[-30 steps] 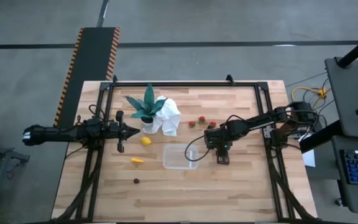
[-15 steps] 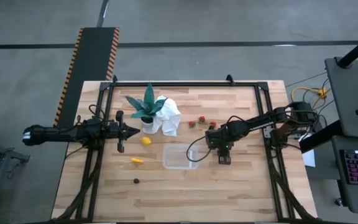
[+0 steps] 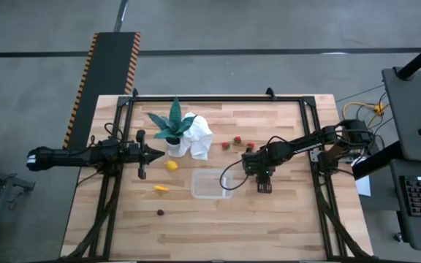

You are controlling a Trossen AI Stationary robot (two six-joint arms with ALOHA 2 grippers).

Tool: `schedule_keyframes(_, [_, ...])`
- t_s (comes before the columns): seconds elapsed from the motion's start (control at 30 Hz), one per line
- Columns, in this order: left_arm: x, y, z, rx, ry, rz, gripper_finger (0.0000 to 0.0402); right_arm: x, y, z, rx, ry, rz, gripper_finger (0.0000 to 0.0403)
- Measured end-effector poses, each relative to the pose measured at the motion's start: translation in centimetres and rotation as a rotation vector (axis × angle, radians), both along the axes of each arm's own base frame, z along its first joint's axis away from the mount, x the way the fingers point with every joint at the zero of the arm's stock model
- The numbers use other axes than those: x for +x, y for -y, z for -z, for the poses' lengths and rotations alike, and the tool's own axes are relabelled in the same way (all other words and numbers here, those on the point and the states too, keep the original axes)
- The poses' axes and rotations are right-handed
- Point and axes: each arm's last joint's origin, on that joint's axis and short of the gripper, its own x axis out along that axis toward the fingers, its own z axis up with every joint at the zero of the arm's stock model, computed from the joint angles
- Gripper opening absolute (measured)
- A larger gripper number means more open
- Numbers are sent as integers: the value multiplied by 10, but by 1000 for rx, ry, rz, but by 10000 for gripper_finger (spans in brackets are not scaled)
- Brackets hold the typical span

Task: Pick and placing Produce into tupperware
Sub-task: Put the cherry into the bin

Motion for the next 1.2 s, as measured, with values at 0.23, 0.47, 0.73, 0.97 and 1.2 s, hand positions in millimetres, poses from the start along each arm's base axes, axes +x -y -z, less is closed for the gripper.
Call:
schedule_keyframes(0.23, [0,0,0,0,0,0,0,-1,0,0,-4,-1,-10,82])
schedule_keyframes(0.47, [0,0,0,0,0,0,0,-1,0,1,0,-3,-19,27])
schedule_keyframes(0.73, [0,0,0,0,0,0,0,-1,0,1,0,-3,-18,9])
schedule_keyframes(0.97, [0,0,0,0,0,0,0,0,0,-1,7,-3,-10,8])
schedule_keyframes(1.2, [0,0,0,0,0,0,0,11,-1,-14,10,43,-16,8])
